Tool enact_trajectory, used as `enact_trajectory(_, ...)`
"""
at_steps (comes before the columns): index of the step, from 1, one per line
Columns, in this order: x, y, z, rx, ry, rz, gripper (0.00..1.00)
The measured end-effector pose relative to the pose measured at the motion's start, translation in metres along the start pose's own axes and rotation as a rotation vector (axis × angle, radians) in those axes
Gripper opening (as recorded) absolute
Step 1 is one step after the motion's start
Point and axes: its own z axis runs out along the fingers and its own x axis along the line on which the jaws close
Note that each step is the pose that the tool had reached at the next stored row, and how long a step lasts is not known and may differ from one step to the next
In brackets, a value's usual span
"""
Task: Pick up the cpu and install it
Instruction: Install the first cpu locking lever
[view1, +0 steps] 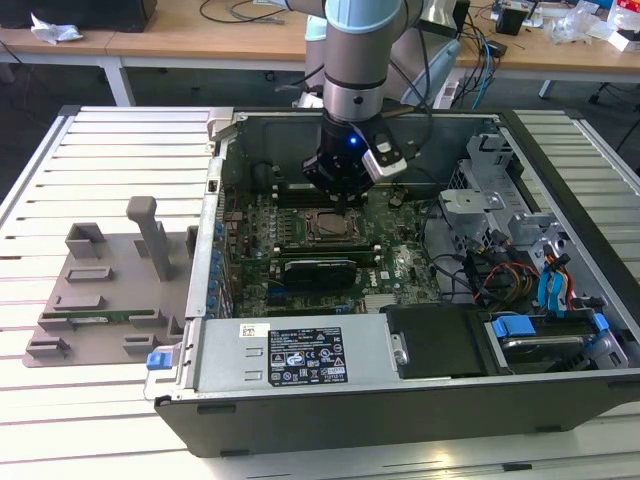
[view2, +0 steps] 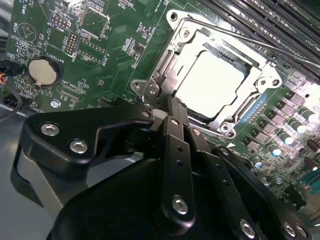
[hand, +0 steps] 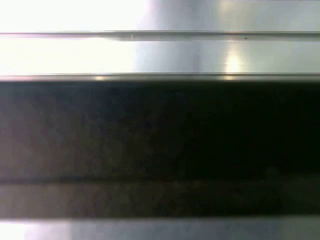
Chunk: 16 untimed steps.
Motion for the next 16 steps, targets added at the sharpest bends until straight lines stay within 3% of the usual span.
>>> enact_trajectory(16,-0.0001,-0.0005,-0.0088,0.0001,0.0001,0.0,0.11)
